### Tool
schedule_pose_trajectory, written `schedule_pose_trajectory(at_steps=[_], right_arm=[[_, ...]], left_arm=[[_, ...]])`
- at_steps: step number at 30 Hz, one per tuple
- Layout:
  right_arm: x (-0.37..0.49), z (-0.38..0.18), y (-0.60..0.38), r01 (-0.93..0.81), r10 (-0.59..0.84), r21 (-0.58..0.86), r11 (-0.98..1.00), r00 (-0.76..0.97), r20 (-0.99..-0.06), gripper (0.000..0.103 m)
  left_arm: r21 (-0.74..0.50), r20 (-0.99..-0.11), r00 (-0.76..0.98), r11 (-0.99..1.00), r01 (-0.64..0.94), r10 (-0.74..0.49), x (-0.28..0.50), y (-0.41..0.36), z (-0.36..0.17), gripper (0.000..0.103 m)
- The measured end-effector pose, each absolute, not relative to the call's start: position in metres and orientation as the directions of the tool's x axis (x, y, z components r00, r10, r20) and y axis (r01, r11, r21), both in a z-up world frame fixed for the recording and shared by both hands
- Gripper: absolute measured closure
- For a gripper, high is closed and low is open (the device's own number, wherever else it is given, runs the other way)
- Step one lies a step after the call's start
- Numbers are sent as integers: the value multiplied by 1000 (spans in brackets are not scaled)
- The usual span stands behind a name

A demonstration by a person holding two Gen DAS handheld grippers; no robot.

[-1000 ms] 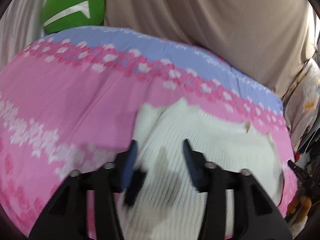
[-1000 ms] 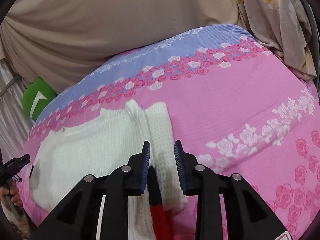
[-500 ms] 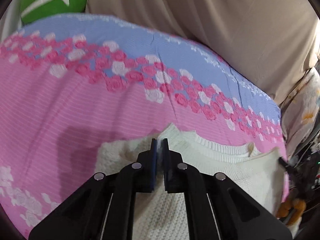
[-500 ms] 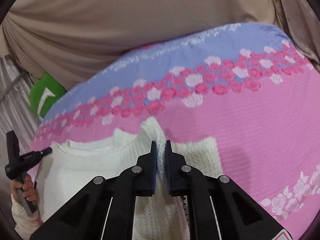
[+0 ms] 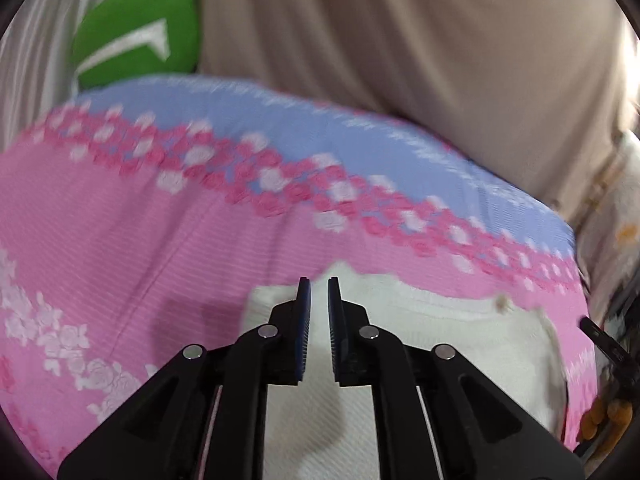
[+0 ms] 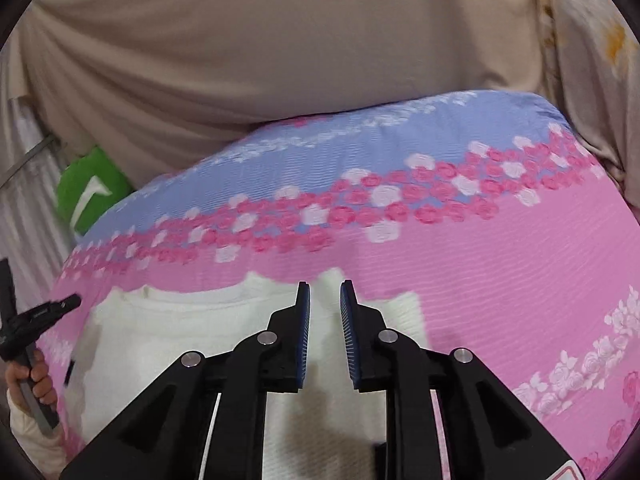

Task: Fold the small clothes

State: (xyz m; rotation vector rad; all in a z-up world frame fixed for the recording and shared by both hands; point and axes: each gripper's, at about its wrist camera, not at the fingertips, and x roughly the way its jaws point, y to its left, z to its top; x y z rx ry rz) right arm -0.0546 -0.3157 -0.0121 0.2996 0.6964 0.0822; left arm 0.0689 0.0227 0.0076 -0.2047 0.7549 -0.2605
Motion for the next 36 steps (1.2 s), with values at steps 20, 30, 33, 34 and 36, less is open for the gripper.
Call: schedule_pose_trajectory(at_steps=[20,30,33,34,36], right_arm=[[-139,-74,-392,238,103,328,914,646,-756,103],[-61,-47,-243,-170,372,351,921,650,-663,90],[-46,-62,-219,-218,408,350,911,595,-692,90],[-45,-68,-215,-219,414,355,909,578,-703,90],[-35,-82,-213,-207,413,360,910,543,-732,90]], left_arm=[[-328,-806,489,940,99,-333,-16,60,-54,95],[-405,-717,623,914,-8,-312,-2,88,-27,43],[-501,-721,566,865,-25,-401,7,90,-50,43],[-508,-721,558,861,-25,-410,8,86,-55,43],[-505,-722,556,863,-16,-412,10,78,-60,43]])
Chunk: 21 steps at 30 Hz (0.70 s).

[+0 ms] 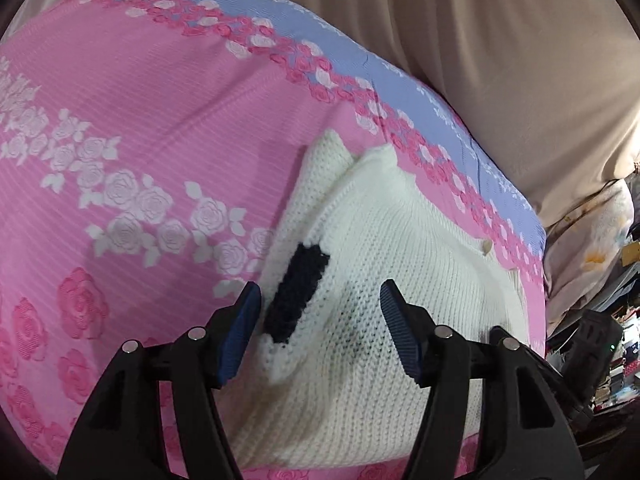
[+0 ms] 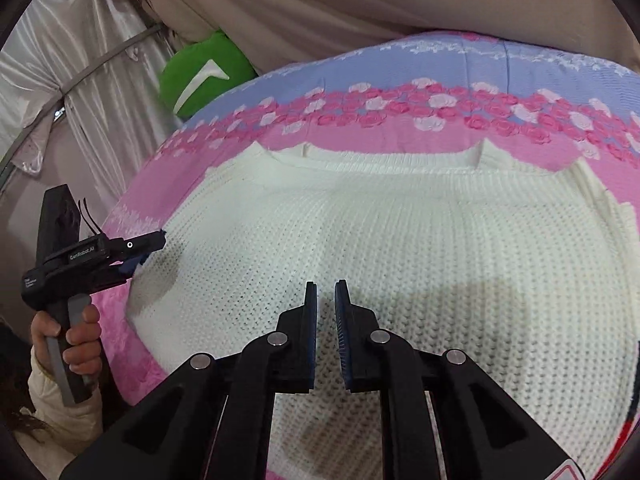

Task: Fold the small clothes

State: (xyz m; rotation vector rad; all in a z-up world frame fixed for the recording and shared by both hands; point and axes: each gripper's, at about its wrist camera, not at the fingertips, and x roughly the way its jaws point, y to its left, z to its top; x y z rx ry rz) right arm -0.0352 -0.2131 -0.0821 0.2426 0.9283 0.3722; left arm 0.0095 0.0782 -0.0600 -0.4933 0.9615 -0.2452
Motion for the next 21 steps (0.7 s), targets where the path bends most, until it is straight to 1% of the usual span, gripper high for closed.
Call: schedule_pose_trajectory(at_steps=[2,6,7,8,11,15,19,21], right_arm=[[-32,-93,-215,-192,425,385,903,525,-737,93],[-32,-94,-220,-187,464,434,881,518,-719,96],[-32,-93,-220,-186,470,442,877,517,-716,97],[-32,-94,-221,-187,475,448,874,516,-713,98],[-32,-95,-222,-190,492,466,864,514,-703,98],[-29,-97,-222,-195,520,497,845,512,-683,98],[-32,-95,-225,-194,535,517,834,515,-670,98],[-36,-91,-227,-193,535,519,833,521,-664,96]], left_arm=[[-491,-725,561,871,-13,-401,12,74,-62,43],[-491,-729,558,871,-21,-397,26,69,-68,43],[-488,-731,556,872,-23,-395,29,68,-69,52],[-484,-734,556,875,-23,-391,31,67,-68,66],[-481,-724,568,877,-9,-391,32,61,-59,86],[-466,-683,602,881,76,-413,23,42,-28,89],[-434,-631,620,874,217,-467,10,3,11,90],[-413,-615,611,864,288,-498,6,-21,25,90]])
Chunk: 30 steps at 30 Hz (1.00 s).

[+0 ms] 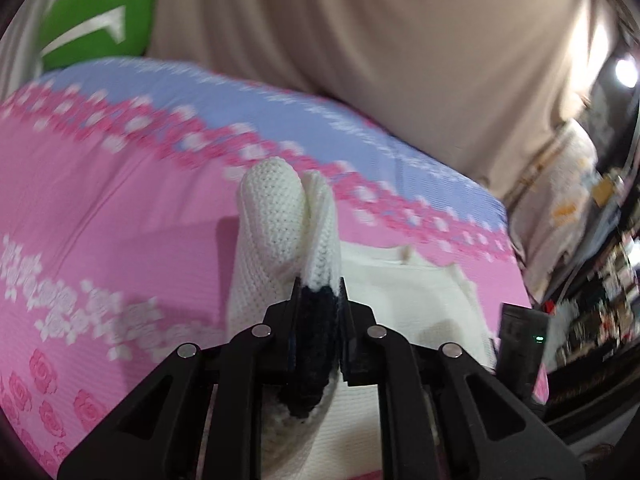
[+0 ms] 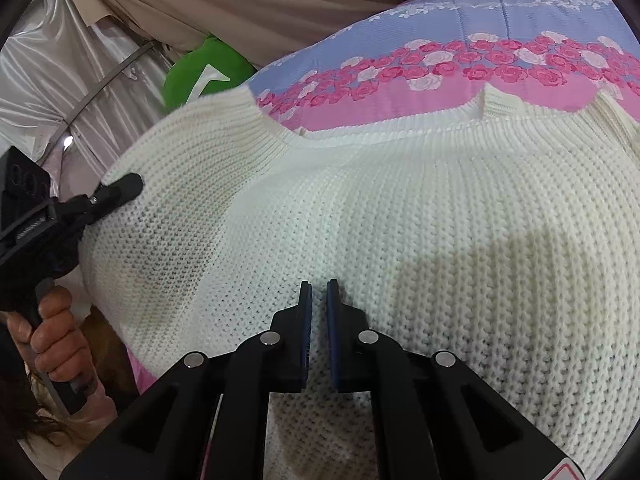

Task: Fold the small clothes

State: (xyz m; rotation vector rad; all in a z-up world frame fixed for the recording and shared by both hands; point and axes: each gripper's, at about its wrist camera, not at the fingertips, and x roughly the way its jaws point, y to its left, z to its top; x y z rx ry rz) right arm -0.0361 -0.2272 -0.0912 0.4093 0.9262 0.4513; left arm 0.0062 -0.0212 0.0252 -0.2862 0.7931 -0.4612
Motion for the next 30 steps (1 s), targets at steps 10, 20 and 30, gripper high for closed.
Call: schedule_pose_trajectory(at_steps=[10,20,30], right_arm=[[-85,-70,-300,-70,453,537,841,635,-626,81],[-115,-75,-372,61,380,580,813,698,-606,77],[-75,-49,-357,-83,543,673,735,667,-511,46]], left_arm=[[-304,-657,465,773,557,-594,-1,-168,24,91],[-165,-763,408,762,626,-501,-25,-243,-28,78],[-366,-600,525,790,491,-604,-29,-126,53,53]])
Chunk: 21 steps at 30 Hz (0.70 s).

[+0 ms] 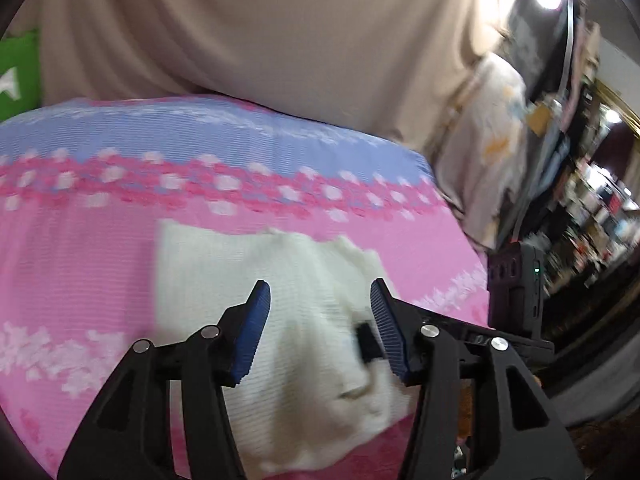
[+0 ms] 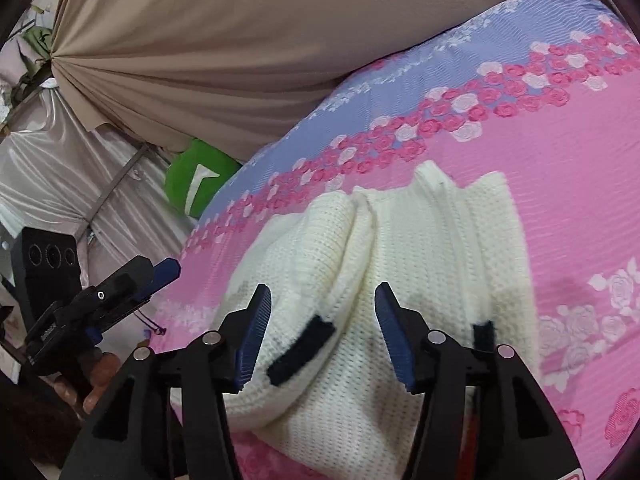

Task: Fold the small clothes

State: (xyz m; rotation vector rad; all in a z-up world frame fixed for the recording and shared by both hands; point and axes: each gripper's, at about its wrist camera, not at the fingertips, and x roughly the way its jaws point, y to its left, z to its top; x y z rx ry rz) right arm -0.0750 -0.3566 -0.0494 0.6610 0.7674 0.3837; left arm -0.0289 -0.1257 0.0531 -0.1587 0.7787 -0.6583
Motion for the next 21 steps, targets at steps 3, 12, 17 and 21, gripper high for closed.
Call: schedule_pose_trajectory(at_steps=[3,12,17,21], right_arm=[[-55,-55,-338,-82,569,672,736,614,-548,43],[-27,-77,-310,-74,591,666,742,542,-598,40],[-18,-72,-308,-81,590,659,748,537,-603,41],[-16,-72,-305,-83,576,637,766,529,-623,40]], left_arm=[[-363,-640,533,829,425,-553,-30,-101,42,53],[-374,-734,471,870,321,-489,-27,-88,-5,53],[-301,-771,481,904,304,-418,-19,-100,-15,53],[-248,-787,493,922,299,-371,-17,-107,-22,53]])
